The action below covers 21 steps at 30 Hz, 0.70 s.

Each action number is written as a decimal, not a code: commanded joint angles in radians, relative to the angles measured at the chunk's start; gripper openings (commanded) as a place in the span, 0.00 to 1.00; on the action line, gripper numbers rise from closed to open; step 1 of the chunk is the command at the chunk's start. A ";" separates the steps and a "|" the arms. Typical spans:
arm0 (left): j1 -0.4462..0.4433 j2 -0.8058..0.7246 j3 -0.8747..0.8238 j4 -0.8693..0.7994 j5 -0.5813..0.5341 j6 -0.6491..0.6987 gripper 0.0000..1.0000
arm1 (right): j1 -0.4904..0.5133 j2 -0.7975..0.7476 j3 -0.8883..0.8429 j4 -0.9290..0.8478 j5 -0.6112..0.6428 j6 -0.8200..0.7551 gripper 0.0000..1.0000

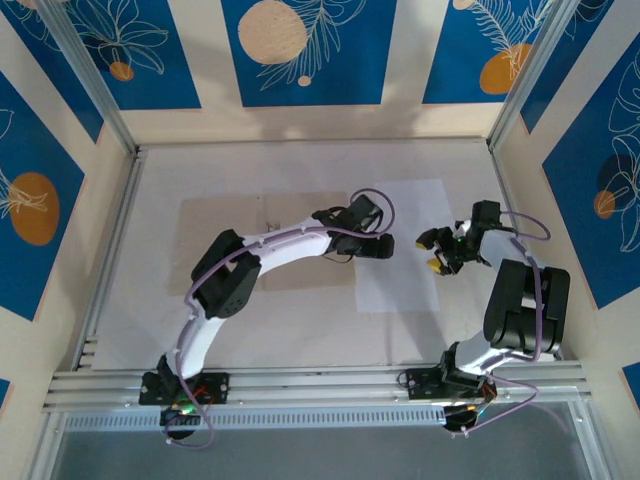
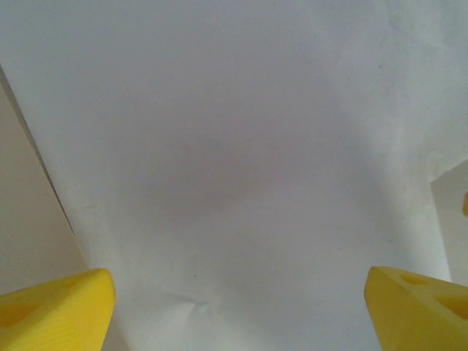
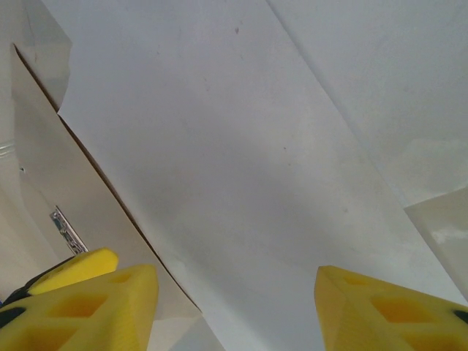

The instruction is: Put the files into the folder

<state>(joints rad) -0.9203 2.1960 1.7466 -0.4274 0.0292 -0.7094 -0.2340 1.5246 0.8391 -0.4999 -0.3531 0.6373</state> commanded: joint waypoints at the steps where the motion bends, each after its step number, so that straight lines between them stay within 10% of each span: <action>1: -0.002 0.013 0.041 -0.019 0.015 -0.004 0.88 | 0.014 0.035 0.035 0.024 0.002 0.027 0.59; 21: 0.072 0.028 0.063 -0.043 0.073 0.025 0.89 | 0.053 0.149 0.011 0.081 0.158 0.069 0.59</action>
<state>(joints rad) -0.8524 2.2139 1.7962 -0.4549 0.0734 -0.6979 -0.1585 1.6890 0.8982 -0.4217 -0.2382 0.6941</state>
